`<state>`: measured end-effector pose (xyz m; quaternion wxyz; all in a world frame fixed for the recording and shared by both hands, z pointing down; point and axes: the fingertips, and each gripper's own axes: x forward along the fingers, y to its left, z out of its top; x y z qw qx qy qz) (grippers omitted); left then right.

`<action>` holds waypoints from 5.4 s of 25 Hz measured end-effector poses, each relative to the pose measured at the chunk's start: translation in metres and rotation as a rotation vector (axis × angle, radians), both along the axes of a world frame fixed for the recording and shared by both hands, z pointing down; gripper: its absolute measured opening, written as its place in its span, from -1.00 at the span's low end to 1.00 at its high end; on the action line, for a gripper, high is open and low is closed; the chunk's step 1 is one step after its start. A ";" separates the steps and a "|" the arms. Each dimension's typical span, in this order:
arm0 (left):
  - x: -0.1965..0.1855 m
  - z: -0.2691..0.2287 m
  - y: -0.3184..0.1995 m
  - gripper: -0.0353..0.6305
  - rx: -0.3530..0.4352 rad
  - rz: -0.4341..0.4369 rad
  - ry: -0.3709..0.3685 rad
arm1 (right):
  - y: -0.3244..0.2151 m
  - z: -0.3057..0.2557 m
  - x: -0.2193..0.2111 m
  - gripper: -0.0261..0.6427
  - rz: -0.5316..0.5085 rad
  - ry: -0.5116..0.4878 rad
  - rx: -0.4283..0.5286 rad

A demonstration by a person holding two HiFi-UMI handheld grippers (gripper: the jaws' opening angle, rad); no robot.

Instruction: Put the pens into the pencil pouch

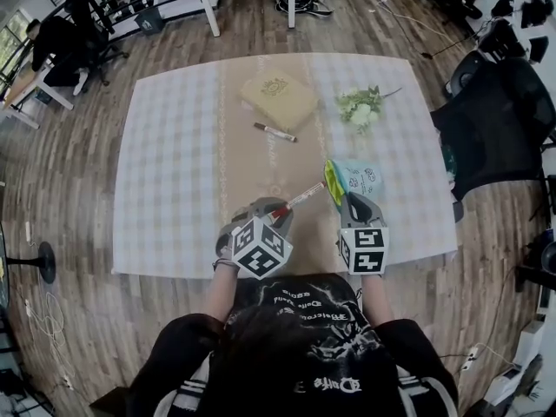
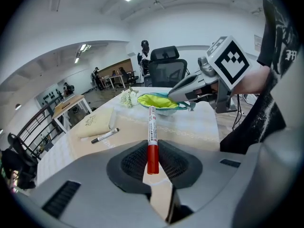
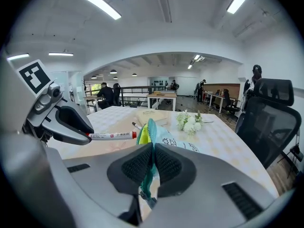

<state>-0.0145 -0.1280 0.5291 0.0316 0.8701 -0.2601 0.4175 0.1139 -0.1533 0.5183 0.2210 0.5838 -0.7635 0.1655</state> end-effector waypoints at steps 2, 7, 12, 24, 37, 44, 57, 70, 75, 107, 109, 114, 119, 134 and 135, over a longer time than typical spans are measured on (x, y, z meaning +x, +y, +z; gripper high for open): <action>-0.004 -0.001 0.001 -0.65 -0.009 0.001 -0.010 | 0.003 0.000 -0.007 -0.84 -0.020 0.007 0.000; 0.013 0.000 0.000 -0.65 -0.023 0.023 -0.045 | 0.007 0.004 -0.002 -0.84 -0.059 0.006 -0.013; 0.004 0.004 0.002 -0.65 -0.041 0.051 -0.078 | 0.009 0.006 -0.024 -0.84 -0.093 0.010 -0.014; 0.028 0.011 0.015 -0.65 -0.075 0.077 -0.070 | 0.032 0.005 -0.029 -0.84 -0.146 0.000 -0.006; 0.049 0.019 -0.015 -0.65 -0.070 0.113 -0.103 | 0.022 -0.003 -0.044 -0.84 -0.207 -0.044 0.025; 0.054 0.023 -0.018 -0.65 -0.036 0.145 -0.170 | 0.025 -0.005 -0.053 -0.84 -0.243 -0.060 0.031; 0.064 0.014 -0.021 -0.65 -0.074 0.127 -0.082 | 0.033 -0.007 -0.065 -0.84 -0.323 -0.103 0.024; 0.071 0.018 -0.030 -0.64 -0.059 0.047 0.065 | 0.028 -0.010 -0.057 -0.84 -0.297 -0.154 0.024; 0.072 0.015 -0.025 -0.32 -0.099 0.061 0.119 | 0.026 -0.009 -0.055 -0.84 -0.282 -0.157 0.020; -0.031 -0.018 -0.159 -0.30 0.062 -0.051 0.095 | -0.001 -0.025 0.012 -0.84 -0.099 -0.157 0.056; -0.035 -0.014 -0.172 -0.31 0.061 -0.024 0.056 | -0.004 -0.025 0.012 -0.83 -0.096 -0.163 0.053; -0.042 0.003 -0.201 -0.30 0.047 0.011 -0.026 | -0.017 -0.023 0.012 -0.83 -0.098 -0.172 0.038; -0.048 0.026 -0.226 -0.31 0.027 0.061 -0.115 | -0.035 -0.020 0.009 -0.83 -0.114 -0.191 0.025; -0.046 0.094 -0.292 -0.38 -0.002 0.284 -0.357 | -0.074 -0.001 -0.005 -0.83 -0.183 -0.256 -0.050; -0.046 0.098 -0.294 -0.38 -0.014 0.299 -0.368 | -0.075 -0.002 -0.005 -0.83 -0.183 -0.255 -0.052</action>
